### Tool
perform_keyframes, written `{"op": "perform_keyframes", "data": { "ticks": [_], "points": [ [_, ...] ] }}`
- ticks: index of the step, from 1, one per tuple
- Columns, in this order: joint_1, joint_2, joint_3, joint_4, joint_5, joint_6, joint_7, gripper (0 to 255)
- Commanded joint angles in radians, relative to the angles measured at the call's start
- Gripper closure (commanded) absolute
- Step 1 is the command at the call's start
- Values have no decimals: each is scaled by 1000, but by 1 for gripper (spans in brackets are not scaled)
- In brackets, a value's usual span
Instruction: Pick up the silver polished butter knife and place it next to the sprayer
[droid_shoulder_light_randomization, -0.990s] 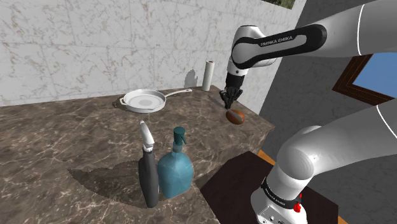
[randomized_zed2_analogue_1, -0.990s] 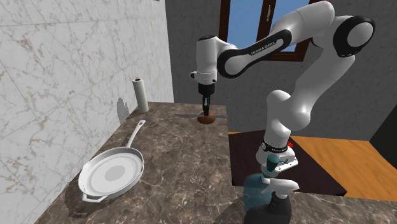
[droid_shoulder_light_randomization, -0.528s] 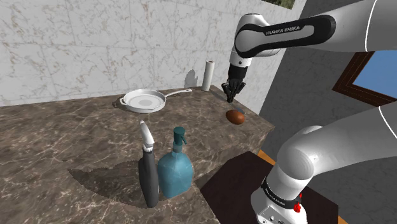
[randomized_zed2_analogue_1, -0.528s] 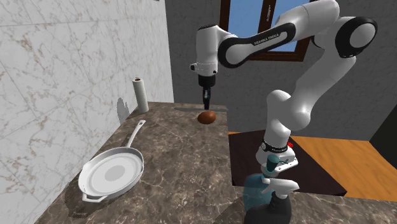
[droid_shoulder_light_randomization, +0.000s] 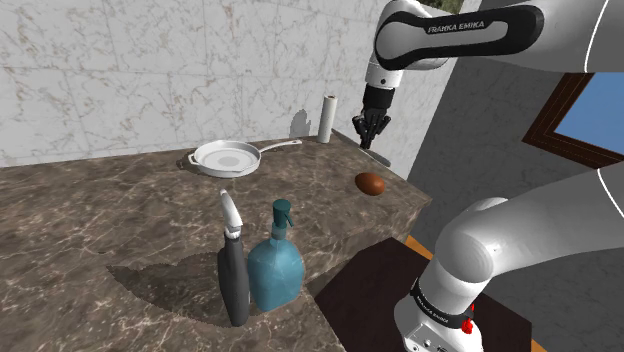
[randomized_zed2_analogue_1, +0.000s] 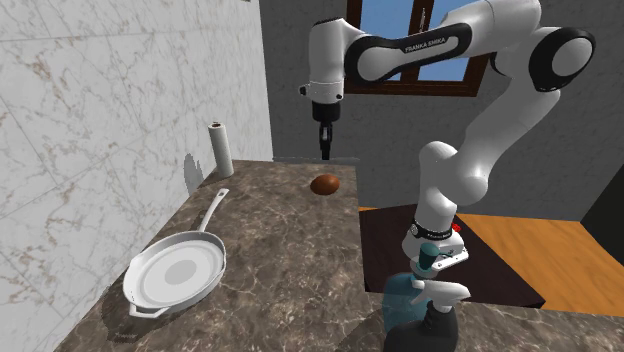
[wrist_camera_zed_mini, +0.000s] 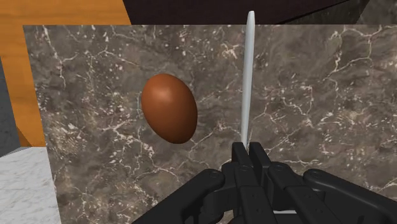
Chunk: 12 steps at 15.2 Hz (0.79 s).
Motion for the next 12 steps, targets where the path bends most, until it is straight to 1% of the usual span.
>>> {"op": "perform_keyframes", "data": {
  "ticks": [1, 12],
  "points": [
    [1, 4, 1, 33, 2, -29, -1, 255],
    [3, 21, 6, 193, 7, -173, -4, 255]
  ]
}}
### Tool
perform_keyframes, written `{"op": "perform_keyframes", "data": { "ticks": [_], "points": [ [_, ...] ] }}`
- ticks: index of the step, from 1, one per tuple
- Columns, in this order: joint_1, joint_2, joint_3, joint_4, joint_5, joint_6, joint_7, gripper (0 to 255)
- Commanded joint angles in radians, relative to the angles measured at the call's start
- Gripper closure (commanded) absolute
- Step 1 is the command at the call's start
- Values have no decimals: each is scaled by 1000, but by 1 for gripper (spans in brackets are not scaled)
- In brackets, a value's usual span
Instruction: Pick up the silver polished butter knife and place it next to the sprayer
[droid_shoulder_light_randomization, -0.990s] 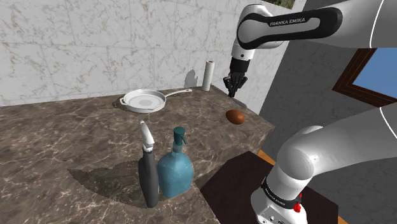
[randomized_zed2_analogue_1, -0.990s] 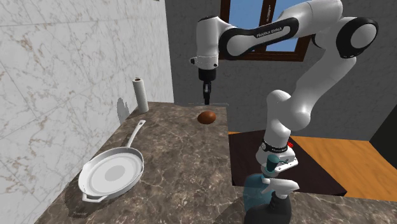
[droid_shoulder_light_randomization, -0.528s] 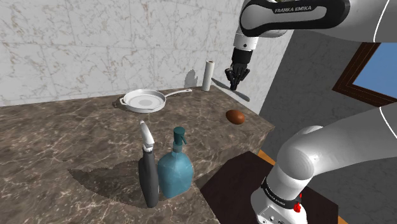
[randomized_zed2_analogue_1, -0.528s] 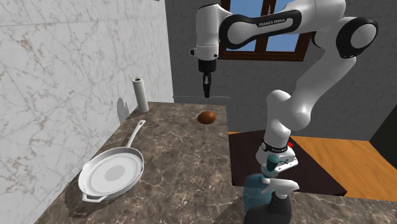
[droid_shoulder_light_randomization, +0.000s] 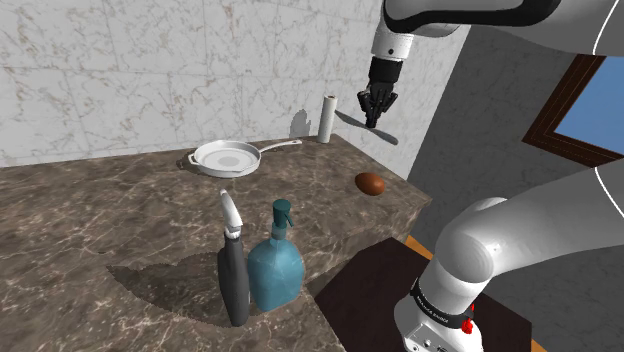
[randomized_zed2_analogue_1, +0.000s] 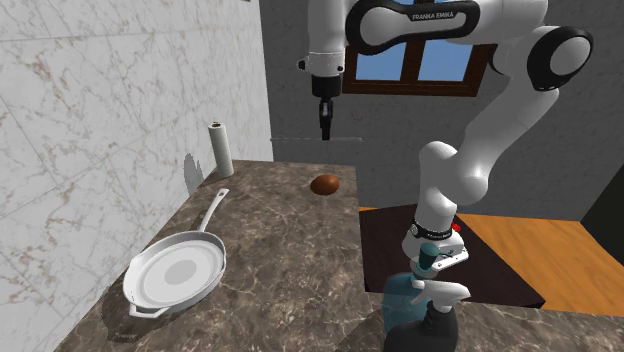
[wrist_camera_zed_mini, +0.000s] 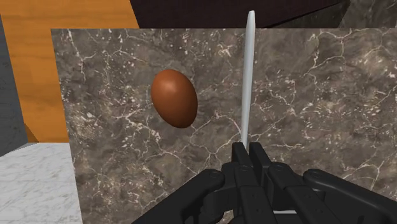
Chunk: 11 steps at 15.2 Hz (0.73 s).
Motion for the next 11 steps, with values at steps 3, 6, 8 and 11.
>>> {"op": "perform_keyframes", "data": {
  "ticks": [3, 6, 8, 11],
  "points": [
    [0, 11, 0, 61, 1, -51, -4, 255],
    [1, 22, 1, 110, 2, -89, -5, 255],
    [1, 30, 1, 144, 3, -115, -6, 255],
    [2, 43, 2, 196, 4, -153, -7, 255]
  ]
}}
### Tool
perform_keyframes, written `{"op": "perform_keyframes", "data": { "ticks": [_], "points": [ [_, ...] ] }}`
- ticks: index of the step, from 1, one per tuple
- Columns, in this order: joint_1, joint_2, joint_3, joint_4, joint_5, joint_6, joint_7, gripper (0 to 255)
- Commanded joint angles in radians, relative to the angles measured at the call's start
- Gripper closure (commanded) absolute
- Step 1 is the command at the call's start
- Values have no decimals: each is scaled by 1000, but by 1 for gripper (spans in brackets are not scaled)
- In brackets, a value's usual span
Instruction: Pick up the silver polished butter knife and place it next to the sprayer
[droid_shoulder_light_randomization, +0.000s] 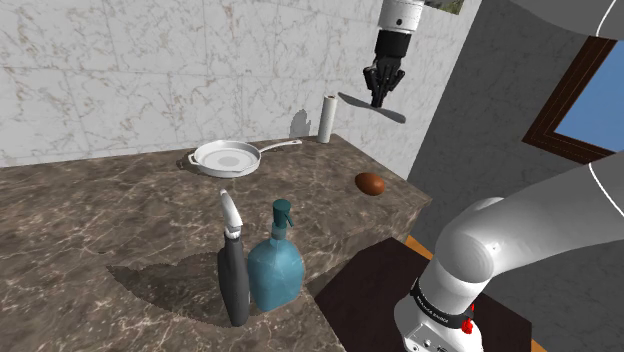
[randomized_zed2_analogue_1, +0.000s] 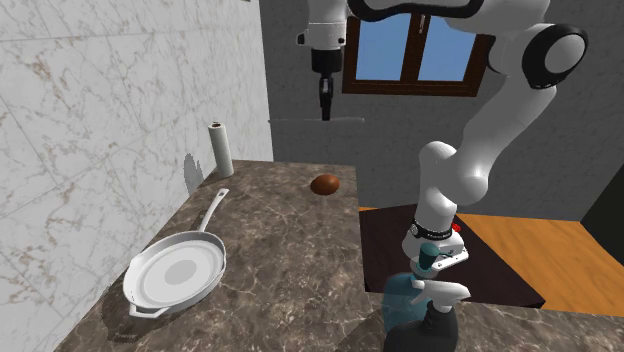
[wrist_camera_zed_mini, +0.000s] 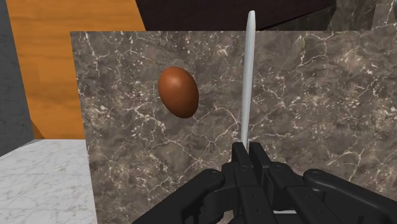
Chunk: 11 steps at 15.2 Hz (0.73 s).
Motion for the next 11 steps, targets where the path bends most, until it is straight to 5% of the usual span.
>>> {"op": "perform_keyframes", "data": {
  "ticks": [1, 4, 11],
  "points": [
    [0, 7, 0, 33, 1, -27, -1, 255],
    [1, 20, 1, 81, 1, -61, -3, 255],
    [32, -153, 111, -38, 66, -118, 130, 255]
  ]
}}
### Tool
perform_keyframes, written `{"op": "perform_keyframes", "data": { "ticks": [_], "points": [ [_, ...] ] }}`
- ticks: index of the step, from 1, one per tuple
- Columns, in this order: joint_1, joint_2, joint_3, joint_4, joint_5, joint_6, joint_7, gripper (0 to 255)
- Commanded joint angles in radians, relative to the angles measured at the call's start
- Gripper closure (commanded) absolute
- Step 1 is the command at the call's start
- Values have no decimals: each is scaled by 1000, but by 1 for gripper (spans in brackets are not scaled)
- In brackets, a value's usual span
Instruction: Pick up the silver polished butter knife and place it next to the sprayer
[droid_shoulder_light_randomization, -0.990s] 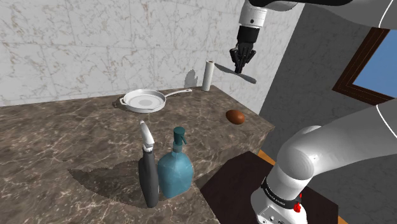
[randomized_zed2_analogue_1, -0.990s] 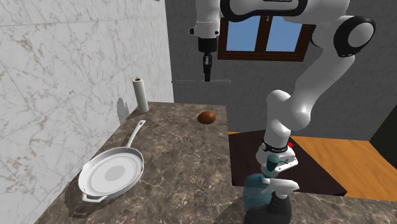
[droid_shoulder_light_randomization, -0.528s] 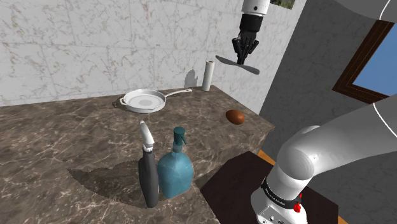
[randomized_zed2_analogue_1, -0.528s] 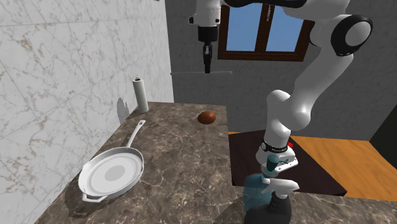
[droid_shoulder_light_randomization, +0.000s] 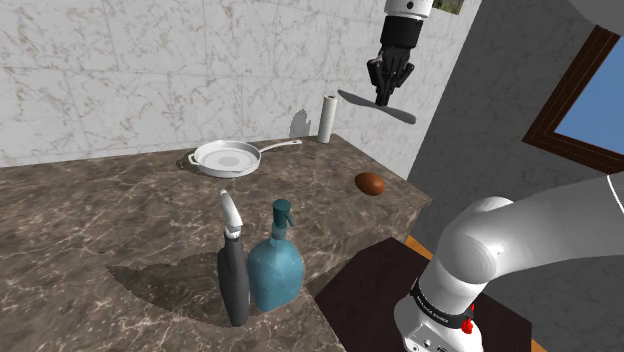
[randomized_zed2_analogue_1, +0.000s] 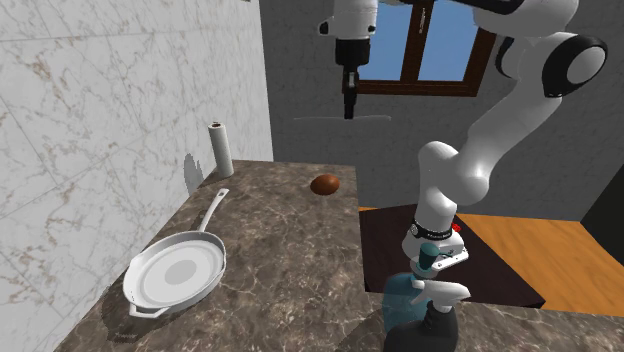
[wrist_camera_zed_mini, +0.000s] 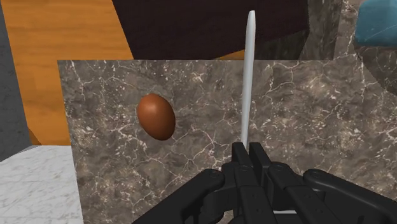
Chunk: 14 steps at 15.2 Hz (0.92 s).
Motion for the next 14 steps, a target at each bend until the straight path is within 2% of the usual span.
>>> {"op": "perform_keyframes", "data": {
  "ticks": [1, 7, 14],
  "points": [
    [10, -45, 35, -24, 25, -22, 42, 255],
    [41, -159, 139, -75, 113, -80, 162, 255],
    [75, -253, 270, -84, 239, -144, 313, 255]
  ]
}}
